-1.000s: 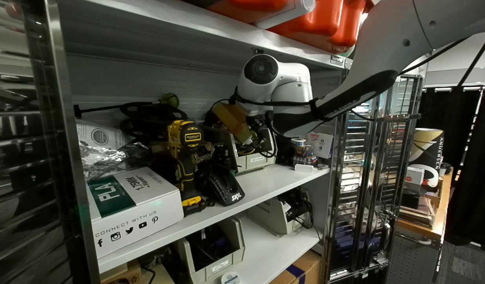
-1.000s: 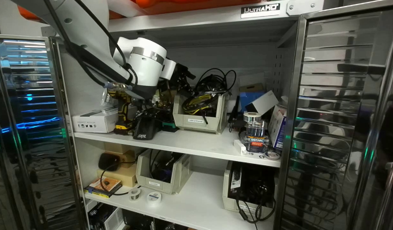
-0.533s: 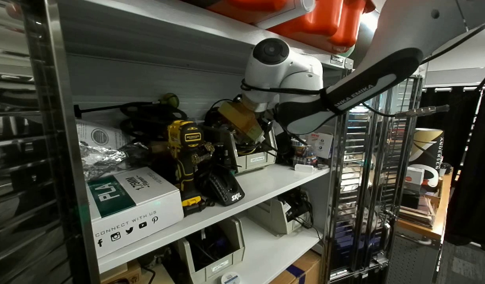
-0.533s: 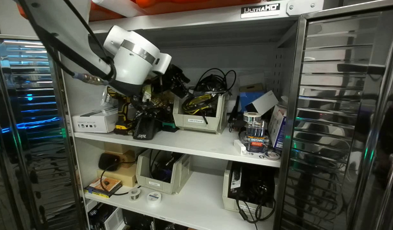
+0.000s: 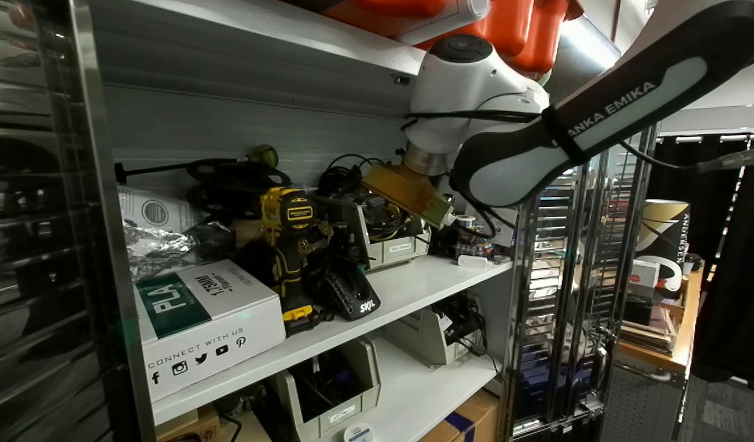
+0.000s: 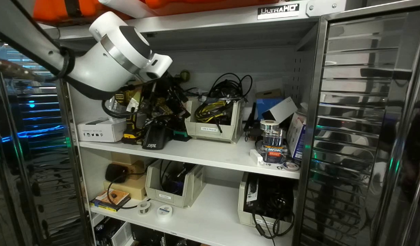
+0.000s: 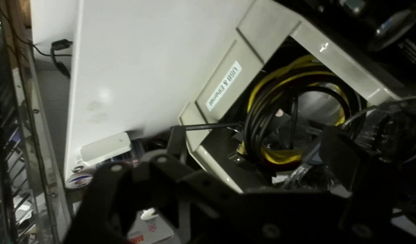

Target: Pick up the cable charger and put it in the cable box.

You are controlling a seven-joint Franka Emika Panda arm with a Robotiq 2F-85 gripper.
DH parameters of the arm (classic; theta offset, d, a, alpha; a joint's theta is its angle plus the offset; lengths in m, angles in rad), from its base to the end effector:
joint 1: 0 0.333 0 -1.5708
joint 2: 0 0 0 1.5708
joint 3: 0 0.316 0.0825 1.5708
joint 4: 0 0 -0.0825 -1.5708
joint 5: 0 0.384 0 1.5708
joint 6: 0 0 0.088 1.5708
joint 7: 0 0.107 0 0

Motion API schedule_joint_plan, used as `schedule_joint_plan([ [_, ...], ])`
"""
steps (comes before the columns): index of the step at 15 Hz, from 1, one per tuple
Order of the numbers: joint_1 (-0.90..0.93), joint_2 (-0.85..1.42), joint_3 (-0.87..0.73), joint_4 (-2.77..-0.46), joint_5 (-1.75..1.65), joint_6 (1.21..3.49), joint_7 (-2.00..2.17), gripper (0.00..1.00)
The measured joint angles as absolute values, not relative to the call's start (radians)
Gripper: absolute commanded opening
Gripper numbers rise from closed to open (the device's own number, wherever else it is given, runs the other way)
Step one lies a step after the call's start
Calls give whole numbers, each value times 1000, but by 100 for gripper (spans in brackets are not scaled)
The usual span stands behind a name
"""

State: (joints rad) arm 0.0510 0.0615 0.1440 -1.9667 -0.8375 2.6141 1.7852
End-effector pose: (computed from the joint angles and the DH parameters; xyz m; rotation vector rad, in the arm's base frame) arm 0.5974 0.1331 0.5012 -2.4518 1.3076 -1.1833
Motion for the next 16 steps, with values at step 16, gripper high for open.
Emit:
schedule_joint_plan([
  [16,63,-364,110,-2151,-112,1818,951,100],
])
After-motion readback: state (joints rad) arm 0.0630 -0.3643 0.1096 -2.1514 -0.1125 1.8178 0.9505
